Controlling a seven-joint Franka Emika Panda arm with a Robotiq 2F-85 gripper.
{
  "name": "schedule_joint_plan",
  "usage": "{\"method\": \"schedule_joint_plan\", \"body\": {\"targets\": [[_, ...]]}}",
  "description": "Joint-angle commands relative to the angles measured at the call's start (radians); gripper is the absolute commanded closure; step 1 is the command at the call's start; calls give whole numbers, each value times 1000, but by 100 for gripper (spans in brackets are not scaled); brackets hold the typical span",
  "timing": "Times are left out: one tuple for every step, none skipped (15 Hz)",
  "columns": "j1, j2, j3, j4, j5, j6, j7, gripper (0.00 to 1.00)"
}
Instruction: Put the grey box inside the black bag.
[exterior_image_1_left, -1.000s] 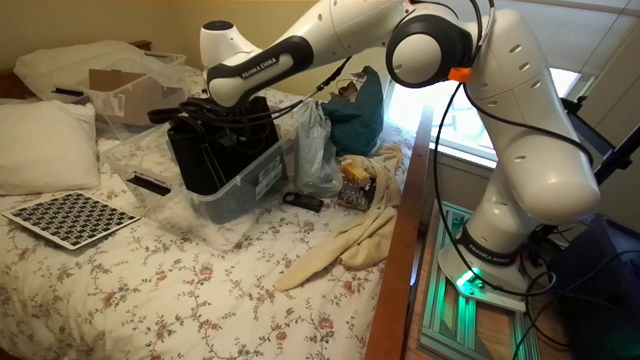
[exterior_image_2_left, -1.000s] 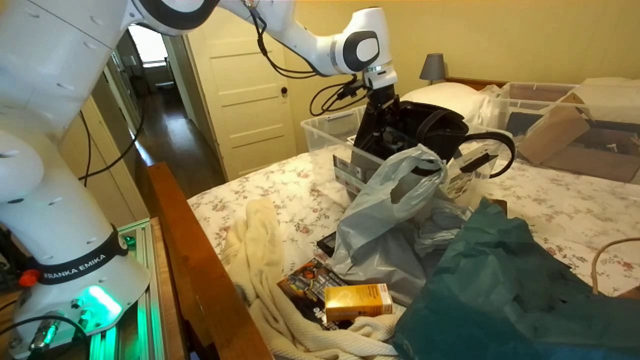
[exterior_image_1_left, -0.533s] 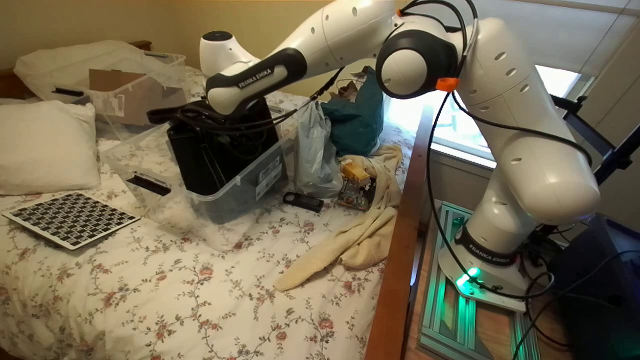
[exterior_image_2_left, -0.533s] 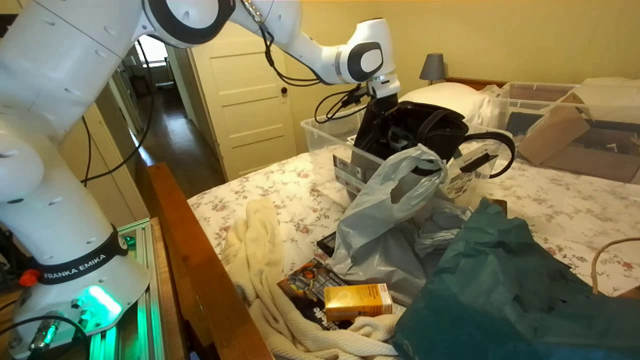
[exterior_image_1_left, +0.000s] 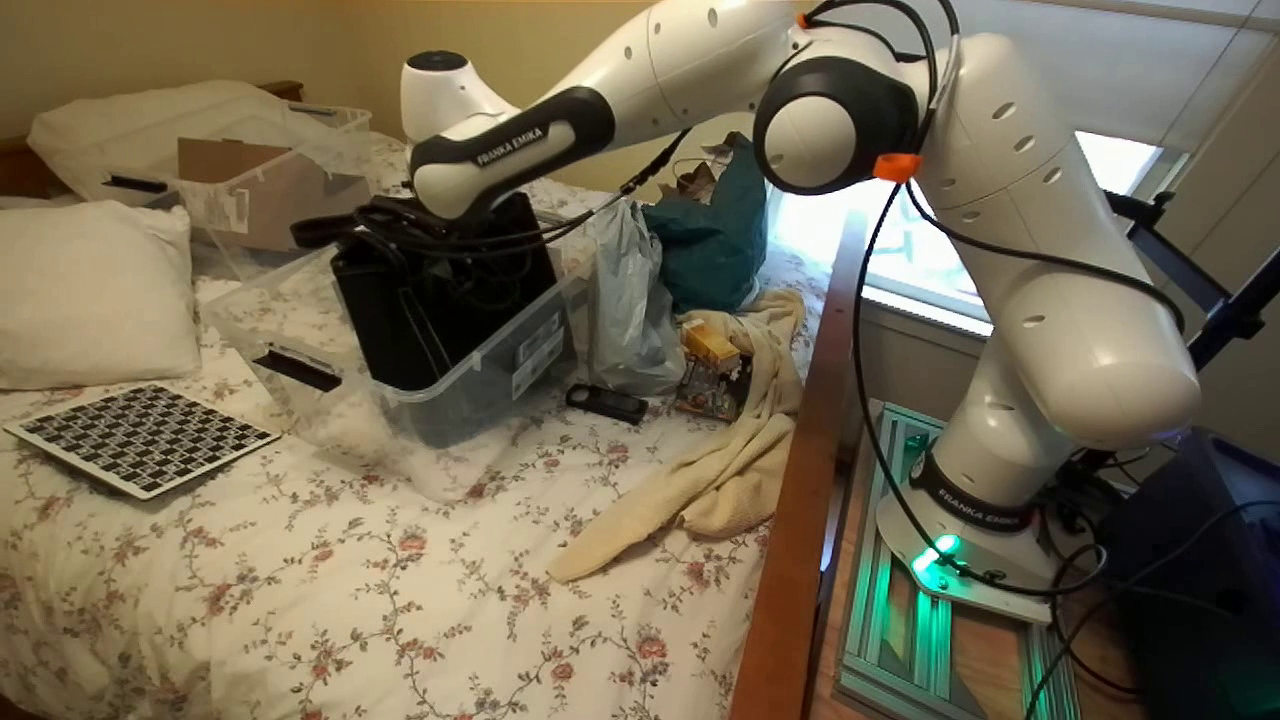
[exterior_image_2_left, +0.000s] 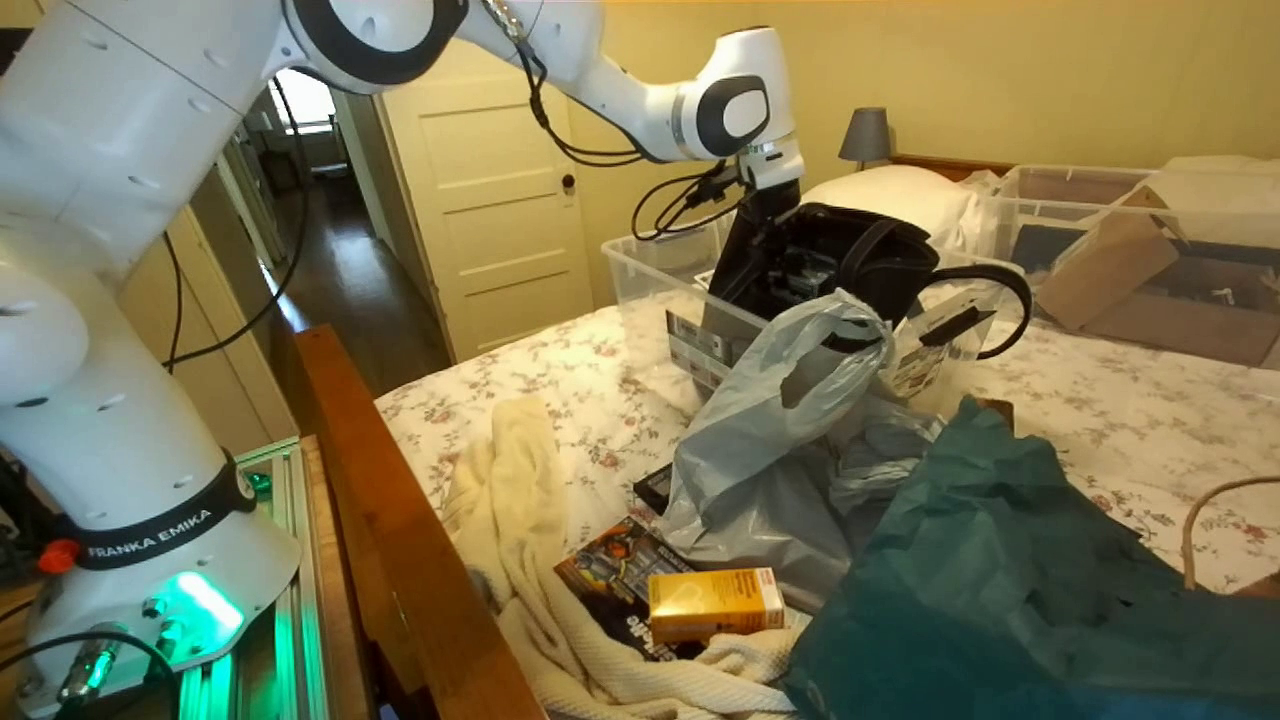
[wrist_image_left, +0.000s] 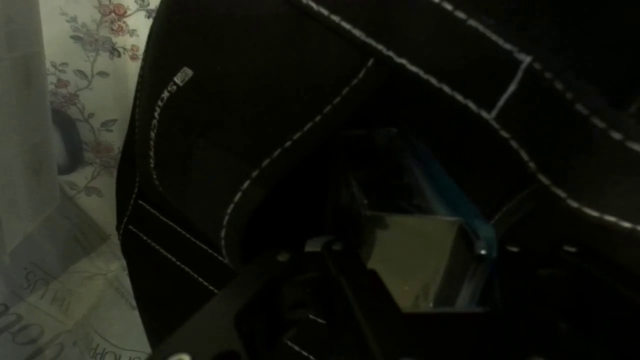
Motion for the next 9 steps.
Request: {"method": "schedule_joint_plan", "body": {"targets": [[37, -124, -24, -104, -10, -11, 3, 87], [51, -154, -34, -127, -24, -16, 11, 87], [63, -193, -40, -159, -39, -26, 10, 87], [79, -225, -54, -183, -61, -35, 23, 87], [97, -262, -67, -211, -88, -42, 35, 87], [112, -295, -80, -237, -117, -45, 50, 87], [127, -326, -93, -261, -150, -46, 71, 87], [140, -357, -103, -284, -186, -47, 97, 87], [146, -380, -109, -301, -219, -46, 120, 87]]}}
